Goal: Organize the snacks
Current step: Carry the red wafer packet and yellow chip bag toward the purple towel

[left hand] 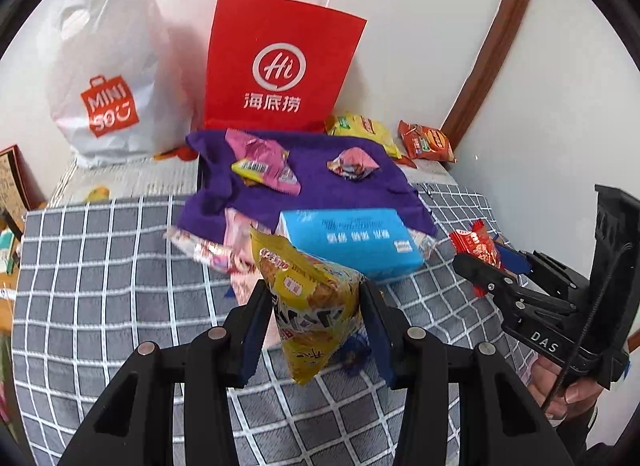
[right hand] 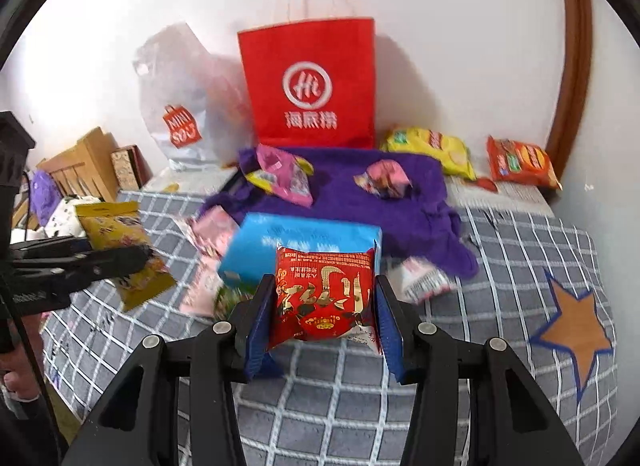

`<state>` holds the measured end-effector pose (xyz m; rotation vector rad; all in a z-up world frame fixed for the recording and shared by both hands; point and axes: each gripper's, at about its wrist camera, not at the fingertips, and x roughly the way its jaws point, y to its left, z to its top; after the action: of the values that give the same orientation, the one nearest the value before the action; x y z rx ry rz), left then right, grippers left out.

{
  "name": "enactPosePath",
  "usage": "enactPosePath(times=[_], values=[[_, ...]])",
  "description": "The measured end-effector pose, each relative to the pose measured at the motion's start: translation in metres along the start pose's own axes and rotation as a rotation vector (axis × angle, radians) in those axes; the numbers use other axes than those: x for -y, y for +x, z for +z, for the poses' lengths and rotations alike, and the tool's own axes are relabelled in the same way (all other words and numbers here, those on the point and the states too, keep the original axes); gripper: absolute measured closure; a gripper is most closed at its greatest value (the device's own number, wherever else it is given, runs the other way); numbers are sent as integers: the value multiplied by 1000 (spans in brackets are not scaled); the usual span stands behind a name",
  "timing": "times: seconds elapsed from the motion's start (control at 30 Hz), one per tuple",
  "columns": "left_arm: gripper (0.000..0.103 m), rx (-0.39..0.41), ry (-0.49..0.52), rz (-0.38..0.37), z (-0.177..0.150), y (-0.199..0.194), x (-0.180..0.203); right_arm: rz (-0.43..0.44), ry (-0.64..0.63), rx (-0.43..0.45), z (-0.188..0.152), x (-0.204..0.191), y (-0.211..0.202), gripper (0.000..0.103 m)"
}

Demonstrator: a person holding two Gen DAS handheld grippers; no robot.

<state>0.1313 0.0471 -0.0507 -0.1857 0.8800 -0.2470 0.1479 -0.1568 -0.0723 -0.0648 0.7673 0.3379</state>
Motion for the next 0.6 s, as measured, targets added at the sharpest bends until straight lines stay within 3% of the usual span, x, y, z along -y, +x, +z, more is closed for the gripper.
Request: enactPosePath(times=[0.2,0.6], values=[[60,4,8,18,29,12,3,24,-4,21,36,3,8,55],[60,9,-11,66,93,45,-5,50,-11,1,104,15,64,55]])
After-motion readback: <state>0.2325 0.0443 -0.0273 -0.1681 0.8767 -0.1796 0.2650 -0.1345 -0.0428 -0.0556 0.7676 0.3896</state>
